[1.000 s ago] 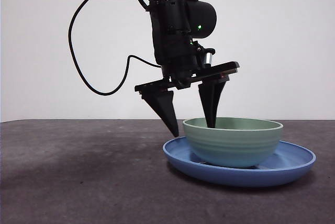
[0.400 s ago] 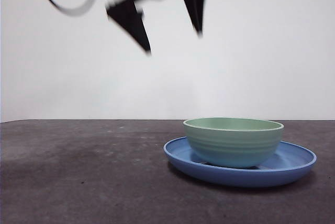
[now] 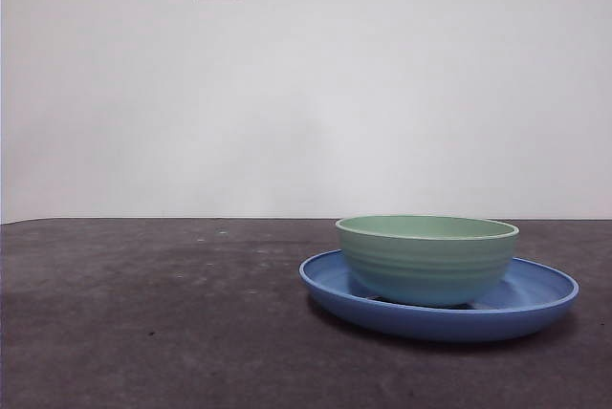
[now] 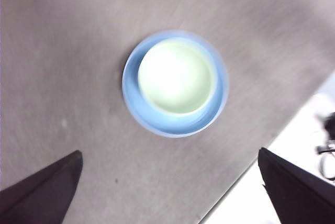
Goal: Place the green bowl on the blue plate
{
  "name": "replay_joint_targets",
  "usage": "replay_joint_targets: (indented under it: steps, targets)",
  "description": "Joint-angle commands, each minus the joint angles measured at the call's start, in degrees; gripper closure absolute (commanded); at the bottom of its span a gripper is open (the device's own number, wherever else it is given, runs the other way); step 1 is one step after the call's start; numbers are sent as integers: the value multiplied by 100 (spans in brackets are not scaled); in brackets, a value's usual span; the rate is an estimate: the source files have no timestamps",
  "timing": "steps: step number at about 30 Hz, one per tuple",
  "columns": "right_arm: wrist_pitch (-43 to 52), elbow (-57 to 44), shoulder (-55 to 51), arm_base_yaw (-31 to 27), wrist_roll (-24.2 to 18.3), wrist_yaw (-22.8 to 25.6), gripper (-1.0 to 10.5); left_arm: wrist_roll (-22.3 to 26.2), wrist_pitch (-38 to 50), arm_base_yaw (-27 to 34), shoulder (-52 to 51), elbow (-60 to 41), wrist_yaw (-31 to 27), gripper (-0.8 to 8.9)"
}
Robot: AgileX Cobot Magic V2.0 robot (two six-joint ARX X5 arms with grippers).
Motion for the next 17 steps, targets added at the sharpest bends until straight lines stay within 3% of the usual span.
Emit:
replay_joint_targets:
  steps: [1, 17]
  targets:
    - [37, 92, 22, 24, 52, 11, 294, 175, 179, -122, -455, -160, -9, 193]
    - [39, 92, 22, 24, 15, 13, 294, -114, 2330, -223, -4579, -4695, -7, 193]
